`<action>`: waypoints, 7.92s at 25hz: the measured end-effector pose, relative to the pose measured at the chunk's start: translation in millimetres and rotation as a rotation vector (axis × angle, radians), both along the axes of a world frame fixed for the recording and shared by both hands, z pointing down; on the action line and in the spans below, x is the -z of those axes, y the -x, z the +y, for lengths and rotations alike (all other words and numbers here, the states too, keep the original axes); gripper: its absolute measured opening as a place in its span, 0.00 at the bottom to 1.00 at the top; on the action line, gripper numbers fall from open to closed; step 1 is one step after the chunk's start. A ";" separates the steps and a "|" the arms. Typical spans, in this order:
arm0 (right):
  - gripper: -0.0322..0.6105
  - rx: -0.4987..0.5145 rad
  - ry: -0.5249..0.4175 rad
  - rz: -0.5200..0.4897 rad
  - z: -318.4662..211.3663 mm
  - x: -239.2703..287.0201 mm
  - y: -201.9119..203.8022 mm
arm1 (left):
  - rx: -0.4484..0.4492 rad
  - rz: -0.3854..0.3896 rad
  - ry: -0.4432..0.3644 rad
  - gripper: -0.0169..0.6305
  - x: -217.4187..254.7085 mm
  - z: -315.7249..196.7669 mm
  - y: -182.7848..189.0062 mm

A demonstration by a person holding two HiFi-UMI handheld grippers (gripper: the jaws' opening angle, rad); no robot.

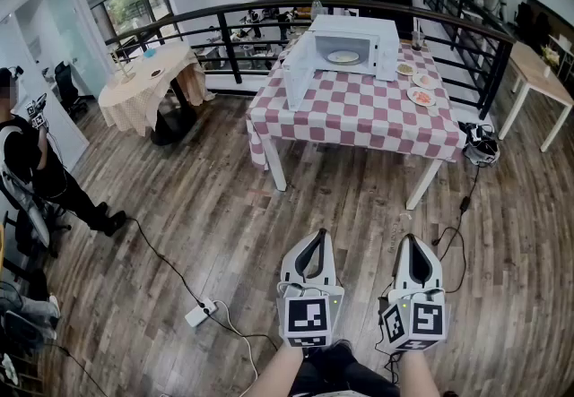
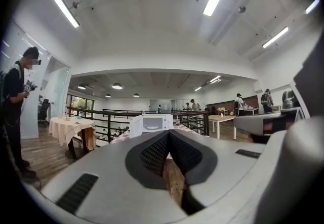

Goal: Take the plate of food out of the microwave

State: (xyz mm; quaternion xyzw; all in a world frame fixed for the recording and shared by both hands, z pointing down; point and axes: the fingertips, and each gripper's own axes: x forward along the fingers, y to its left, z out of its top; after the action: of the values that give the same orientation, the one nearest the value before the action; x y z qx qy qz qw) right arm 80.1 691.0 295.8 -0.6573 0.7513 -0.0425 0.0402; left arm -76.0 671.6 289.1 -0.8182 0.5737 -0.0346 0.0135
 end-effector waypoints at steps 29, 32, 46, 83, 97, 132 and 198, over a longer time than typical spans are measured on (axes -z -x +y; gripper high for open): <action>0.04 0.050 0.037 -0.039 -28.3 -22.2 -29.8 | 0.078 -0.004 0.014 0.05 -10.1 -18.1 -14.6; 0.04 0.050 0.044 -0.038 -36.4 -23.5 -32.2 | 0.089 -0.007 0.014 0.05 -8.9 -25.0 -12.7; 0.04 0.027 0.067 -0.039 -105.5 -36.0 -35.3 | 0.083 0.000 0.028 0.05 -23.1 -99.3 -12.1; 0.04 -0.016 0.107 -0.010 -343.6 -37.0 10.9 | 0.031 0.049 0.072 0.05 -31.5 -346.2 31.6; 0.04 0.017 0.128 -0.015 -409.0 -46.4 5.5 | 0.069 0.044 0.097 0.05 -40.9 -406.3 29.0; 0.04 0.139 0.133 -0.042 -645.6 -47.0 -54.8 | 0.170 0.064 0.101 0.05 -39.1 -622.3 -42.5; 0.04 0.053 0.233 -0.067 -885.0 -84.5 -32.2 | 0.034 0.073 0.206 0.04 -79.6 -874.9 -47.8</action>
State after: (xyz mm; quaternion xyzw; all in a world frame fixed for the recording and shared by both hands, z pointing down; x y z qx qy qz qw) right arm 112.3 -194.0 380.3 -0.6358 0.7565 -0.1525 -0.0127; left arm -28.2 -203.3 368.7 -0.8061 0.5811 -0.0635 -0.0921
